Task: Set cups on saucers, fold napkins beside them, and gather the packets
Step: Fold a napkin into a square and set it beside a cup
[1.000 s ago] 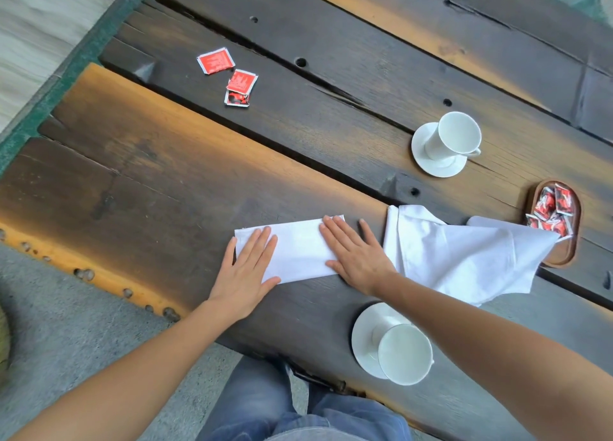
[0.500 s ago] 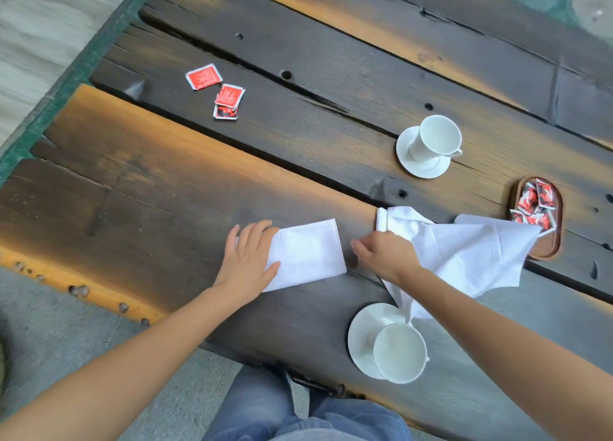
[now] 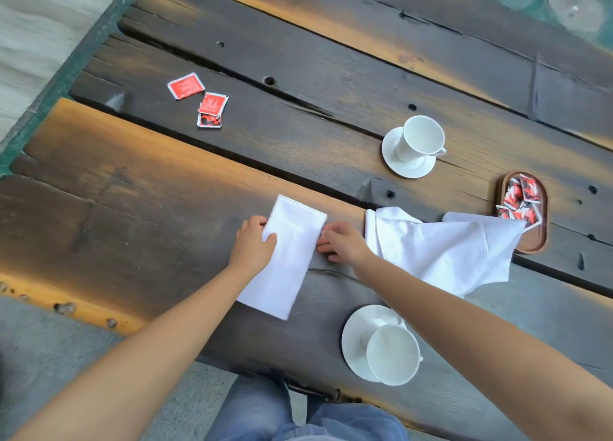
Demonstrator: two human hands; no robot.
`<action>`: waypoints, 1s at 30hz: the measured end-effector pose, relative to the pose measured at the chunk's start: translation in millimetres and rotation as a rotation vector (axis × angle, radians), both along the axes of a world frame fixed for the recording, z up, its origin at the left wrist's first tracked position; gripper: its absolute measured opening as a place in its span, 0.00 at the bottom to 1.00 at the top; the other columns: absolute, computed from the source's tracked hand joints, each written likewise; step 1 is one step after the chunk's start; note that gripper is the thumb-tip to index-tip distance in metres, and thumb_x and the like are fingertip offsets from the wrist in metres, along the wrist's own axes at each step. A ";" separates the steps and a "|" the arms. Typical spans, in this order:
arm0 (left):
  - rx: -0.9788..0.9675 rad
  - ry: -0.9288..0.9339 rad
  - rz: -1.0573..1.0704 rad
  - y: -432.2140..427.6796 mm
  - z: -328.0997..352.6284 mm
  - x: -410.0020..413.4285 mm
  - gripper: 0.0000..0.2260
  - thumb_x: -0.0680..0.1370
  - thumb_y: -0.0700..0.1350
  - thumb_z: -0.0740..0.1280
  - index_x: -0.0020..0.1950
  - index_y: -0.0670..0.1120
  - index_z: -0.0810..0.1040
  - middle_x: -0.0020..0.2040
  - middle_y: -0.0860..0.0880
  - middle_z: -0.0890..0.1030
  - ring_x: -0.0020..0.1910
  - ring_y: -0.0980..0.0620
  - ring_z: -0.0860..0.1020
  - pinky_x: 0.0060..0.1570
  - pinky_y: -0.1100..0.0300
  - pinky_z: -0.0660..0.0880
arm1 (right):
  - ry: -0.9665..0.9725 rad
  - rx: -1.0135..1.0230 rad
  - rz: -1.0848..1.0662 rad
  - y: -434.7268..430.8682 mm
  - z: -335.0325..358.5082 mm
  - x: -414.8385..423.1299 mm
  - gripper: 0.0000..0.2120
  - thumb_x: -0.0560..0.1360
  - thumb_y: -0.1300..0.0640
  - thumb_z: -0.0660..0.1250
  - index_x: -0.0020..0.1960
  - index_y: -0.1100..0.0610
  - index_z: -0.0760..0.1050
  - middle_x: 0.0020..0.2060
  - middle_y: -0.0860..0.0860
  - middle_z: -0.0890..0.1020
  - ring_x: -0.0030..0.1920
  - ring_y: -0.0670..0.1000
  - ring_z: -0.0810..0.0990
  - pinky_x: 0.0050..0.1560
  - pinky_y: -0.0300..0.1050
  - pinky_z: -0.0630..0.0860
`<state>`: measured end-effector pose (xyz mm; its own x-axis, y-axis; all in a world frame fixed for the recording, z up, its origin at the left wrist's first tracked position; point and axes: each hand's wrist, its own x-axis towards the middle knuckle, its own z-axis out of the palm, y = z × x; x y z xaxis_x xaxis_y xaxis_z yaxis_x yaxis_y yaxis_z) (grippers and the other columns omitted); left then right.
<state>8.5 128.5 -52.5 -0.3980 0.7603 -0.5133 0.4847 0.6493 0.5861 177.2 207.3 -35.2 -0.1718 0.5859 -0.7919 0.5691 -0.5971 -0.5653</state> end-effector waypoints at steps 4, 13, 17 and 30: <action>-0.033 -0.179 0.161 -0.2 1.7 -4.4 0.12 0.78 0.42 0.62 0.61 0.41 0.72 0.59 0.42 0.75 0.52 0.46 0.76 0.44 0.55 0.72 | 0.026 -0.024 -0.070 5.9 -0.7 -21.8 0.04 0.78 0.56 0.64 0.50 0.55 0.72 0.48 0.54 0.80 0.47 0.50 0.79 0.43 0.42 0.78; -0.082 -0.393 0.234 -3.8 9.8 -18.6 0.11 0.77 0.44 0.66 0.58 0.43 0.74 0.55 0.45 0.78 0.47 0.51 0.77 0.41 0.59 0.73 | 0.311 -0.148 0.013 -0.8 8.7 -32.0 0.13 0.78 0.61 0.65 0.62 0.53 0.73 0.55 0.52 0.82 0.54 0.54 0.82 0.51 0.49 0.81; -0.121 -0.494 0.177 -4.5 22.3 -29.9 0.11 0.77 0.48 0.67 0.58 0.46 0.77 0.53 0.49 0.81 0.48 0.55 0.78 0.40 0.62 0.72 | 0.416 -0.146 0.081 11.4 18.2 -30.4 0.14 0.78 0.61 0.64 0.63 0.52 0.73 0.56 0.51 0.82 0.55 0.52 0.82 0.53 0.49 0.81; -0.161 -0.530 0.201 -2.7 46.6 -52.3 0.08 0.76 0.40 0.68 0.54 0.42 0.76 0.56 0.43 0.81 0.56 0.47 0.78 0.56 0.55 0.75 | 0.224 -0.041 0.310 18.0 19.0 -19.4 0.07 0.76 0.66 0.66 0.50 0.55 0.74 0.40 0.50 0.83 0.35 0.41 0.84 0.36 0.35 0.80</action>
